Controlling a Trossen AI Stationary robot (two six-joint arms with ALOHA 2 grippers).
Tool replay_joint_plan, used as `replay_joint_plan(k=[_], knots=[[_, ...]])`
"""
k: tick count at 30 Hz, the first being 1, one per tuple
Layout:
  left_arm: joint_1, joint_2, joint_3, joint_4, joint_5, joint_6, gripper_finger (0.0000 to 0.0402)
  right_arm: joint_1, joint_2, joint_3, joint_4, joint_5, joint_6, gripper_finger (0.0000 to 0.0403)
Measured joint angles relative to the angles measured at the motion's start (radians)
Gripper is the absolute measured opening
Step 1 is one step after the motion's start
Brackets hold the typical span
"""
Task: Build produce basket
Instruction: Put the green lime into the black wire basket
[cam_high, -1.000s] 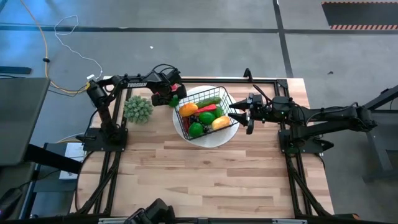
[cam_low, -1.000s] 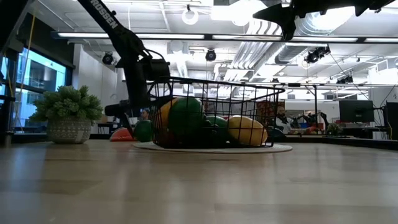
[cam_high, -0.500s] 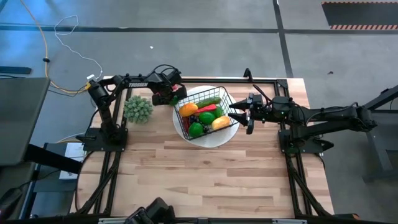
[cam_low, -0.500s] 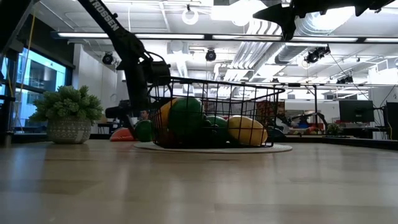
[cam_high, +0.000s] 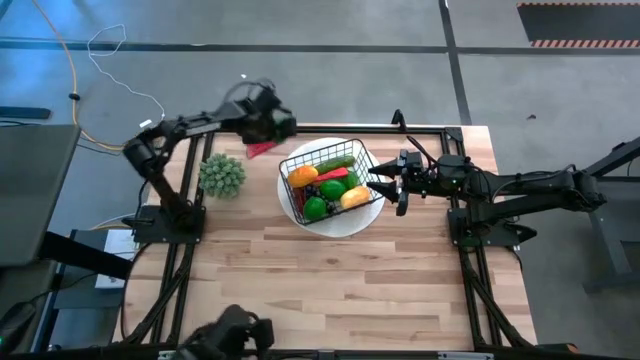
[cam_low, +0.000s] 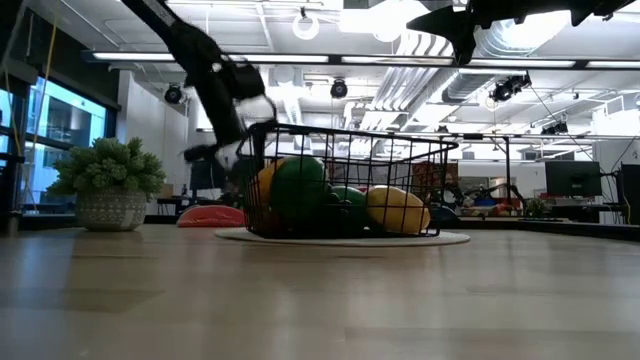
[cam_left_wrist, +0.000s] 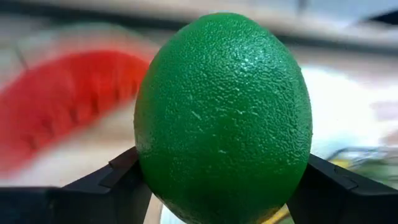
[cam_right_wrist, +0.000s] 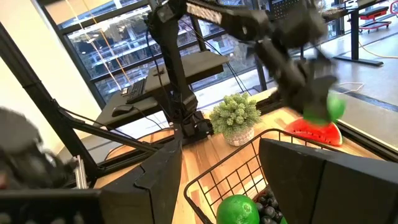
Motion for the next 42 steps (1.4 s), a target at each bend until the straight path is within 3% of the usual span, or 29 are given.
replay_joint_plan(k=[5, 9, 15, 18, 23, 27, 30, 34, 42], knots=[[0.038, -0.174, 0.056, 0.102, -0.003, 0.186, 0.0281, 0.0, 0.0, 0.0, 0.0, 0.0, 0.0, 0.0197], [-0.012, -0.35, 0.049, 0.198, 0.021, 0.329, 0.0281, 0.0, 0.0, 0.0, 0.0, 0.0, 0.0, 0.0197], [-0.24, -0.552, 0.047, 0.217, 0.015, 0.418, 0.028, 0.0, 0.0, 0.0, 0.0, 0.0, 0.0, 0.0197], [-0.408, -0.61, 0.015, 0.342, -0.002, 0.446, 0.028, 0.0, 0.0, 0.0, 0.0, 0.0, -0.005, 0.0197], [-0.66, -0.644, -0.152, 0.716, -0.078, 0.452, 0.028, 0.0, 0.0, 0.0, 0.001, -0.001, -0.007, 0.0197], [-0.774, -0.642, -0.302, 0.847, -0.182, 0.415, 0.028, 0.0, 0.0, 0.0, 0.01, -0.009, 0.0, 0.0197], [-0.811, -0.635, -0.411, 0.911, -0.238, 0.365, 0.028, 0.0, 0.0, 0.0, 0.023, -0.031, -0.002, 0.0197], [-0.828, -0.628, -0.48, 1.01, -0.239, 0.342, 0.028, 0.0, 0.0, 0.0, 0.052, -0.067, -0.008, 0.0197], [-0.832, -0.629, -0.482, 1.013, -0.239, 0.561, 0.028, 0.0, 0.0, 0.0, 0.079, -0.1, -0.011, 0.0197]])
